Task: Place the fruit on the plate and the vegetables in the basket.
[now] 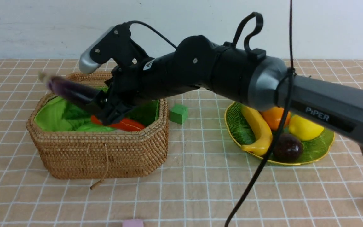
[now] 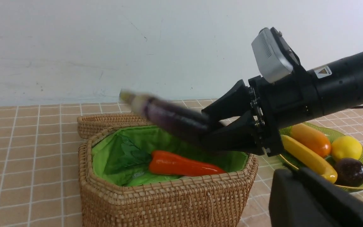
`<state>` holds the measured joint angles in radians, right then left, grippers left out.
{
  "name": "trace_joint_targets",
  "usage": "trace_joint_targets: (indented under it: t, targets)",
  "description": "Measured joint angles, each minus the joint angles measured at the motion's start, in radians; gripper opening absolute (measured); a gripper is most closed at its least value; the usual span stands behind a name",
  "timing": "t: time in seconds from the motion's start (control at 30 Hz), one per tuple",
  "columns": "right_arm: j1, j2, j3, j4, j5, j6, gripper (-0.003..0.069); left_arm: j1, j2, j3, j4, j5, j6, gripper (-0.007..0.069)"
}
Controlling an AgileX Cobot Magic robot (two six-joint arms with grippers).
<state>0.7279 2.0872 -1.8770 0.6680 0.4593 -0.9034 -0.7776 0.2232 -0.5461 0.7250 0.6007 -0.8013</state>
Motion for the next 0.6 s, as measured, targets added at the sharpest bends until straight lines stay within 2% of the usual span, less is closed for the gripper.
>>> trace_joint_targets:
  t: [0.03,0.17,0.23,0.27,0.3,0.37,0.43,0.47,0.5,0.53,0.57,0.6]
  targets:
    - [-0.001,-0.012,0.0,-0.01,0.008,0.007,0.065,0.0,0.0,0.0,0.002,-0.001,-0.001,0.0015]
    - [-0.003,-0.077,0.0,-0.075,0.078,0.096,0.0669,0.0,0.0,0.0,0.003,-0.022,-0.003,0.0015]
    - [-0.008,-0.166,0.0,-0.162,0.187,0.263,0.0626,0.0,0.0,0.0,0.005,-0.059,-0.003,0.0015]
    - [-0.015,-0.23,0.0,-0.232,0.274,0.374,0.0576,0.0,0.0,0.0,0.005,-0.081,-0.003,0.0015]
    - [-0.015,-0.24,0.0,-0.243,0.288,0.39,0.0568,0.0,0.0,0.0,0.005,-0.09,-0.003,0.0015]
    - [-0.026,-0.343,0.0,-0.371,0.476,0.552,0.0455,0.0,0.0,0.0,0.002,-0.13,-0.003,0.0015]
    - [-0.029,-0.442,0.005,-0.527,0.666,0.678,0.0302,0.0,-0.005,0.004,-0.016,-0.156,-0.006,0.0015]
    - [-0.029,-0.442,0.005,-0.527,0.666,0.678,0.0302,0.0,-0.007,0.006,-0.022,-0.16,-0.006,0.0015]
    - [-0.029,-0.515,0.03,-0.618,0.753,0.747,0.0181,0.0,-0.03,0.028,-0.054,-0.178,-0.006,0.0015]
    - [-0.029,-0.528,0.038,-0.636,0.762,0.768,0.016,0.0,-0.036,0.036,-0.063,-0.183,-0.006,0.0015]
    - [-0.029,-0.581,0.078,-0.689,0.781,0.817,0.0097,0.0,-0.067,0.069,-0.094,-0.208,-0.006,0.0015]
    - [-0.029,-0.614,0.116,-0.714,0.786,0.843,0.0069,0.0,-0.094,0.099,-0.114,-0.233,-0.007,0.0015]
